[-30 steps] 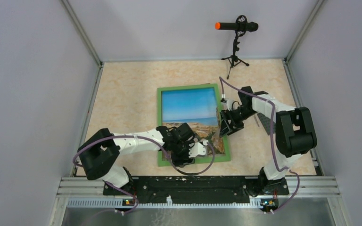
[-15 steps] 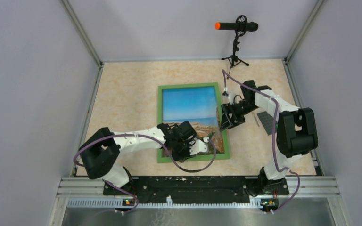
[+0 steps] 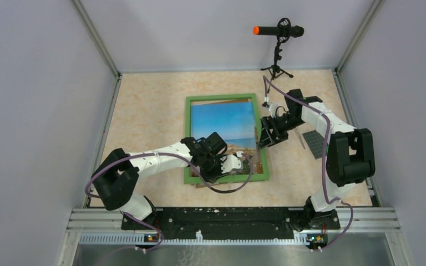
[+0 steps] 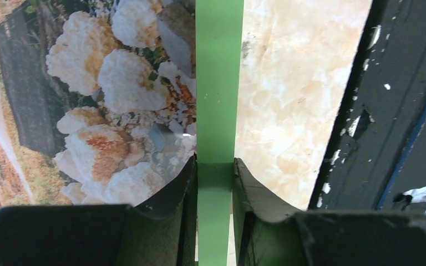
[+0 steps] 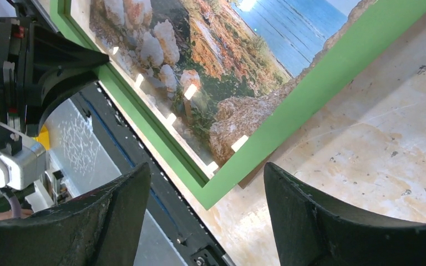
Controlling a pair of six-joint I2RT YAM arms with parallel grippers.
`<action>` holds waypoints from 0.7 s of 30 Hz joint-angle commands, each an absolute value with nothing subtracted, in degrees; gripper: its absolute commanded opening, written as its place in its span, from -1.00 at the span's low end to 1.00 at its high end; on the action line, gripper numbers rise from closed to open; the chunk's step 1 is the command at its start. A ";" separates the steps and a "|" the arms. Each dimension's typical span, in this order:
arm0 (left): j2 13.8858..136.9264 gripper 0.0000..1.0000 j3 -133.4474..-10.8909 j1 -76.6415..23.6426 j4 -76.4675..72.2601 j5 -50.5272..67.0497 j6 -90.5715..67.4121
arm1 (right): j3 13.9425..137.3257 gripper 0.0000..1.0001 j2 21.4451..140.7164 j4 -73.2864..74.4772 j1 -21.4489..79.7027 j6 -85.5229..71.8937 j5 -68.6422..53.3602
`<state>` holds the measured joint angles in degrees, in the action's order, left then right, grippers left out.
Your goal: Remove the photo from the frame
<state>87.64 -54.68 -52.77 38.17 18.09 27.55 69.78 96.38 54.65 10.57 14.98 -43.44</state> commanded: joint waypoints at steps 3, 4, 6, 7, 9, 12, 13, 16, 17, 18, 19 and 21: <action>87.89 -1.00 -55.99 -51.33 36.13 15.27 29.48 | 71.29 0.48 93.63 55.85 9.87 16.39 -44.56; 88.01 -1.00 -55.66 -51.37 35.94 15.24 29.71 | 71.28 0.49 93.57 55.89 9.85 16.39 -44.55; 88.40 -1.00 -54.90 -51.33 35.49 14.99 30.14 | 71.22 0.49 93.69 55.83 9.85 16.43 -44.62; 88.57 -1.00 -54.40 -51.33 35.23 14.63 30.28 | 71.23 0.49 93.72 55.86 9.84 16.43 -44.55; 88.76 -1.00 -53.63 -51.20 34.91 14.16 30.33 | 71.19 0.49 93.75 55.78 9.76 16.52 -44.49; 88.97 -1.00 -53.33 -49.65 34.78 15.29 29.63 | 70.96 0.49 93.96 55.68 9.67 16.61 -44.38; 89.18 -1.00 -53.53 -48.42 34.91 15.76 29.47 | 70.88 0.49 93.97 55.60 9.64 16.60 -44.38; 89.66 -1.00 -53.59 -46.11 34.95 15.54 29.72 | 70.58 0.49 94.03 55.42 9.49 16.69 -44.54; 89.65 -1.00 -53.35 -45.73 34.93 15.19 30.05 | 70.45 0.48 94.09 55.45 9.54 16.76 -44.56; 89.51 -1.00 -53.09 -45.48 34.92 14.86 30.46 | 70.45 0.49 94.10 55.46 9.50 16.79 -44.52; 89.36 -1.00 -52.82 -45.31 34.95 14.47 30.88 | 70.46 0.49 94.05 55.46 9.57 16.78 -44.56; 89.22 -1.00 -52.21 -45.20 35.06 13.56 31.89 | 70.54 0.49 94.06 55.46 9.42 16.74 -44.48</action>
<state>89.54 -53.21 -46.02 35.55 16.08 30.89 69.78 96.38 55.55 10.20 15.42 -43.44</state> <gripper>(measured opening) 0.288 0.742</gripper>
